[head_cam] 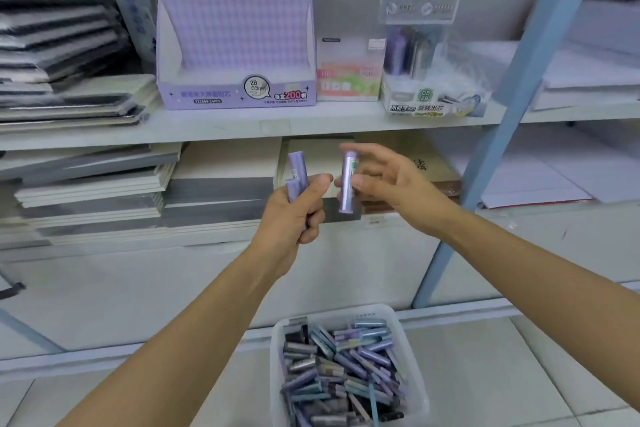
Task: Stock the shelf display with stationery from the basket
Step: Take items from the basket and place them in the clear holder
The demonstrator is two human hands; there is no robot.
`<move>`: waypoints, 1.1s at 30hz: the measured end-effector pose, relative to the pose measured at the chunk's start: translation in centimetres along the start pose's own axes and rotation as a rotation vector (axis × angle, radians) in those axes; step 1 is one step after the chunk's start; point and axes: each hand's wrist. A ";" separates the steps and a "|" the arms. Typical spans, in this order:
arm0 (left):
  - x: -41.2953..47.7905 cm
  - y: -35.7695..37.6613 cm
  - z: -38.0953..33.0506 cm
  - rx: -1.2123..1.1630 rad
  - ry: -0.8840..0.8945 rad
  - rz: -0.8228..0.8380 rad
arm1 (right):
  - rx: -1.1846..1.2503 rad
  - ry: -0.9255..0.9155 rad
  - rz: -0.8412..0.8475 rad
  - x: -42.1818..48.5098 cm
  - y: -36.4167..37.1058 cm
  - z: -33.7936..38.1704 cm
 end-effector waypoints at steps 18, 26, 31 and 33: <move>1.1 7.1 -7.3 0.130 0.209 0.040 | 0.052 -0.310 -0.463 3.7 -4.9 10.1; 2.4 7.2 -8.8 0.199 0.287 -0.018 | -0.360 -0.435 -0.525 7.9 -7.9 12.3; 2.7 6.8 -9.1 0.202 0.317 -0.076 | -0.598 -0.468 -0.497 9.3 -7.5 11.6; 2.8 6.6 -9.1 0.210 0.315 -0.074 | -0.679 -0.447 -0.468 9.7 -7.6 11.2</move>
Point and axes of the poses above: each hand's wrist, its own x-axis towards the middle knuckle, its own y-axis out of the palm, z = x × y, and after that the axes turned 14 degrees about -z, right-handed
